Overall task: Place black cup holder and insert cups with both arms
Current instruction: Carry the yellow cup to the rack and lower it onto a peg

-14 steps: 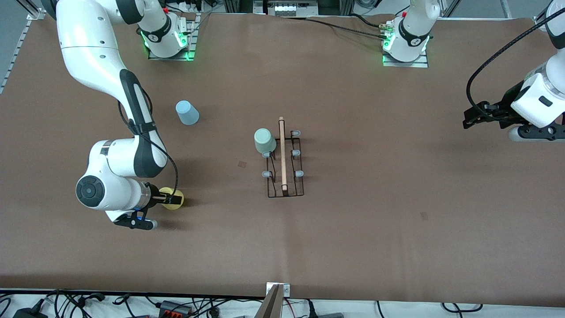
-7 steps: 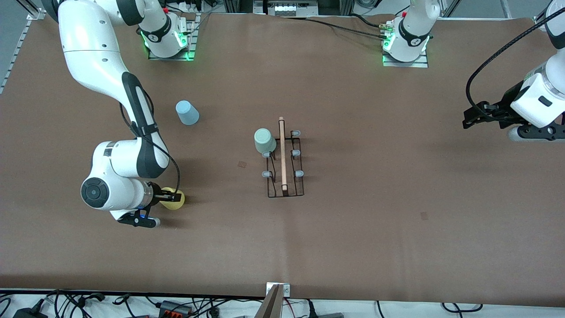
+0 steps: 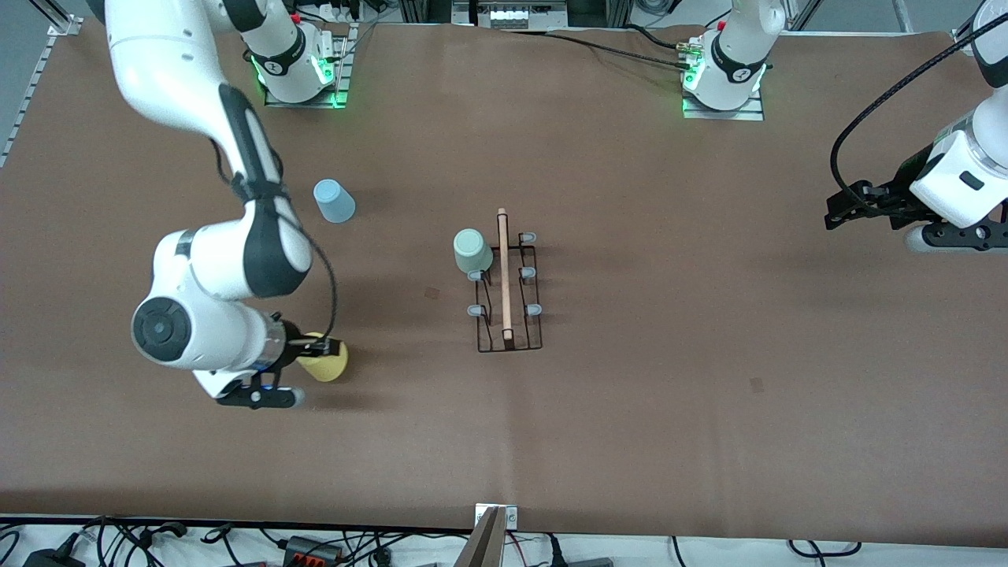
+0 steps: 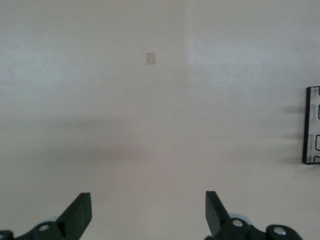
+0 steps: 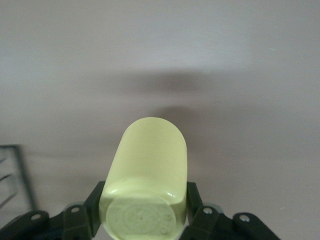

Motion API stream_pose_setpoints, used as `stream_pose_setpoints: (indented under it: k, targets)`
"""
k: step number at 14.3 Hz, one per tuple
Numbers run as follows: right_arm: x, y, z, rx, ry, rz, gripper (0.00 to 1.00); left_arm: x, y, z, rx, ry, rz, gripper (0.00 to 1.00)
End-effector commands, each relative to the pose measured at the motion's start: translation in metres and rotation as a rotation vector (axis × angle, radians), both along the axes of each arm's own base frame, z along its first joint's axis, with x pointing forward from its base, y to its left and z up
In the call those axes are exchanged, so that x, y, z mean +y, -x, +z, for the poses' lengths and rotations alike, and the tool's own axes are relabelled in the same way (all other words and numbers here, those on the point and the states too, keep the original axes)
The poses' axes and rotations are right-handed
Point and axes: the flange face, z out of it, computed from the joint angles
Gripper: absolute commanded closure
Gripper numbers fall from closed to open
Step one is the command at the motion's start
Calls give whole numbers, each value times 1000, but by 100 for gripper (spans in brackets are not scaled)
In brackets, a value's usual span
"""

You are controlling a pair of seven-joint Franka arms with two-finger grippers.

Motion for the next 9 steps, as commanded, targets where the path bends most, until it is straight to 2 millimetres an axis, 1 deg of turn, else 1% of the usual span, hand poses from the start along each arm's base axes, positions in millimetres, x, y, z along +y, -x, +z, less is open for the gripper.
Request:
stream_pose_setpoints:
  k: [1,3,5,7,9]
  targets:
    - [88,35,32,-17,-5,-33,72,-1,1,2,-2,9,1,0]
    - [133,56,34,-17,5,-77,72,1,0,0,2,-10,-3,0]
    - [156,66,36,-31,-6,-126,72,1,0,0,2,-10,-4,0]
    - [171,72,38,-43,-21,-155,72,1,0,0,1,-12,-4,0]
    - [194,81,36,-64,-33,-174,72,1,0,0,0,-12,-4,0]
